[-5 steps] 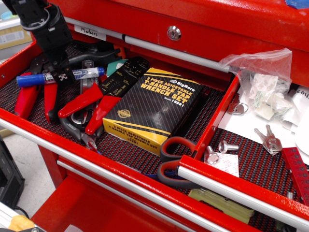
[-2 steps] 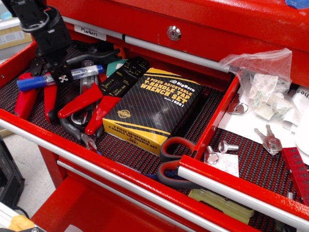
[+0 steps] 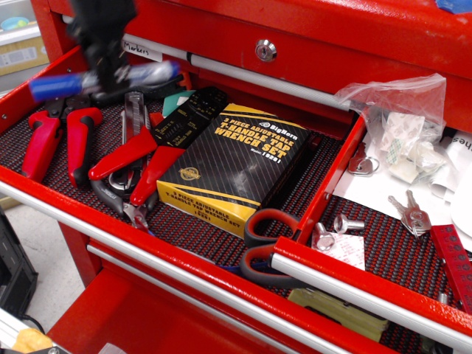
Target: Pick up blue pen and put into drawer
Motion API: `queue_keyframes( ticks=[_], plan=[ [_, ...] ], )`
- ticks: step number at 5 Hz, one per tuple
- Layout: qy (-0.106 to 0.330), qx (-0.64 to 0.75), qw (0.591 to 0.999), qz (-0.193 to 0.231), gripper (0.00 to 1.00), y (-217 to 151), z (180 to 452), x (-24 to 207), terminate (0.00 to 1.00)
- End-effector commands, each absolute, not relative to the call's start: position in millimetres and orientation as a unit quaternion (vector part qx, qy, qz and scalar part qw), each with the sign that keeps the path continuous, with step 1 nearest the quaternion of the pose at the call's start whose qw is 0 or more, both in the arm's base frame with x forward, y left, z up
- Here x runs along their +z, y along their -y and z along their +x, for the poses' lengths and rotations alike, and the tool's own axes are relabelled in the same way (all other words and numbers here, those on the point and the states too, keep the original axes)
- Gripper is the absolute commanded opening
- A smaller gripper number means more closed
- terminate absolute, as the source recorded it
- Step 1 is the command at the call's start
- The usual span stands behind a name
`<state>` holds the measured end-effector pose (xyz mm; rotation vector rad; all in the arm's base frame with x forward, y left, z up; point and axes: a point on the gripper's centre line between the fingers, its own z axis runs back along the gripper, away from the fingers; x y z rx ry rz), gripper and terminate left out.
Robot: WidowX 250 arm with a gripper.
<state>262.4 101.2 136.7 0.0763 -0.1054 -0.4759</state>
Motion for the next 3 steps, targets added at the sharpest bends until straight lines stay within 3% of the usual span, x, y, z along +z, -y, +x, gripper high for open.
queue_keyframes(
  ticks=[1, 3],
  plan=[
    [0.087, -0.152, 0.980, 0.097, 0.00, -24.3, 277.1, 192.9, 0.00],
    [0.101, -0.026, 0.994, 0.037, 0.00, 67.1, 297.6, 224.0, 0.00]
  ],
)
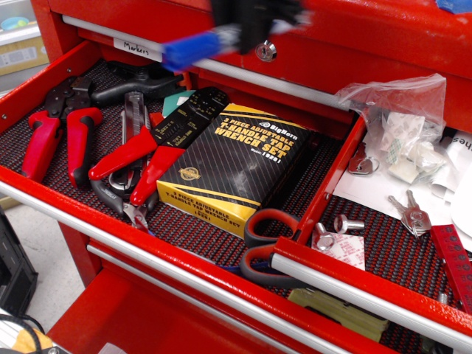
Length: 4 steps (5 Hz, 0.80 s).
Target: Pick up blue pen and put into drawer
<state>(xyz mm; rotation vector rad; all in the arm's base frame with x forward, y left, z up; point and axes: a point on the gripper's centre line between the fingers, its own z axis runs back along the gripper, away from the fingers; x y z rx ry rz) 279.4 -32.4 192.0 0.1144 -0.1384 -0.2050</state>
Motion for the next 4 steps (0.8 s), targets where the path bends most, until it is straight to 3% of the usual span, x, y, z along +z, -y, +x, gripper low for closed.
queue_keyframes(
  ticks=[1, 2, 3, 4],
  plan=[
    [0.084, 0.099, 0.991, 0.033, 0.00, 102.8, 302.8, 239.7, 0.00],
    [0.061, 0.216, 0.970, 0.096, 0.00, 115.2, 308.3, 242.2, 0.00],
    [0.105, 0.277, 0.949, 0.110, 1.00, 115.4, 305.4, 236.3, 0.00],
    [0.105, 0.277, 0.949, 0.110, 1.00, 115.4, 305.4, 236.3, 0.00]
  ],
)
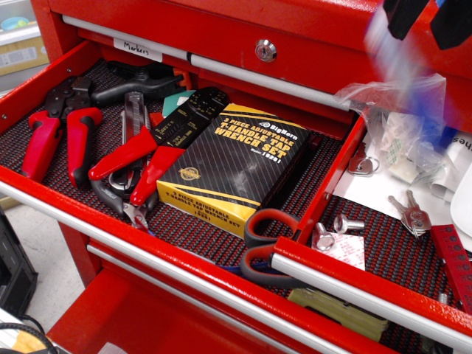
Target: Pick up blue pen and put into drawer
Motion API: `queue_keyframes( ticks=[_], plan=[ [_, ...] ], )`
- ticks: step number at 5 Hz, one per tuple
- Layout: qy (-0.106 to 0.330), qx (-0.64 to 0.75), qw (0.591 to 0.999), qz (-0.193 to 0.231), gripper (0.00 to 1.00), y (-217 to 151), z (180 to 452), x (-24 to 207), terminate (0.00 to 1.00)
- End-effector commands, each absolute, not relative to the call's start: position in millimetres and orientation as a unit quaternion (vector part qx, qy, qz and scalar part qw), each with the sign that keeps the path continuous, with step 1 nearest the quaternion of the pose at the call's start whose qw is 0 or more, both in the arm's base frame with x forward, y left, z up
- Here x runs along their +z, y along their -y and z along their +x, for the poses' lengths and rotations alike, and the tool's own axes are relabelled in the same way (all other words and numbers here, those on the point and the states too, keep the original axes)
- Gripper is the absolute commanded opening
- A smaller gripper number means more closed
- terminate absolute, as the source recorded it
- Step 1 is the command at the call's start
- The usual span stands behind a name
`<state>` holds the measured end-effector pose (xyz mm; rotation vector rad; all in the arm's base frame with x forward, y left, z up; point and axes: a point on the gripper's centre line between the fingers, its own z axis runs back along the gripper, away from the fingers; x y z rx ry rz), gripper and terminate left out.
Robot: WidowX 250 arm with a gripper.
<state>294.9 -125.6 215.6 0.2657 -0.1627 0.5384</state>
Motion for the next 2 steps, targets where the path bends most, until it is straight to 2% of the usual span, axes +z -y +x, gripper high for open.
queue_keyframes(
  ticks=[1, 2],
  plan=[
    [0.105, 0.277, 0.949, 0.110, 1.00, 115.4, 305.4, 236.3, 0.00],
    [0.105, 0.277, 0.949, 0.110, 1.00, 115.4, 305.4, 236.3, 1.00]
  ],
)
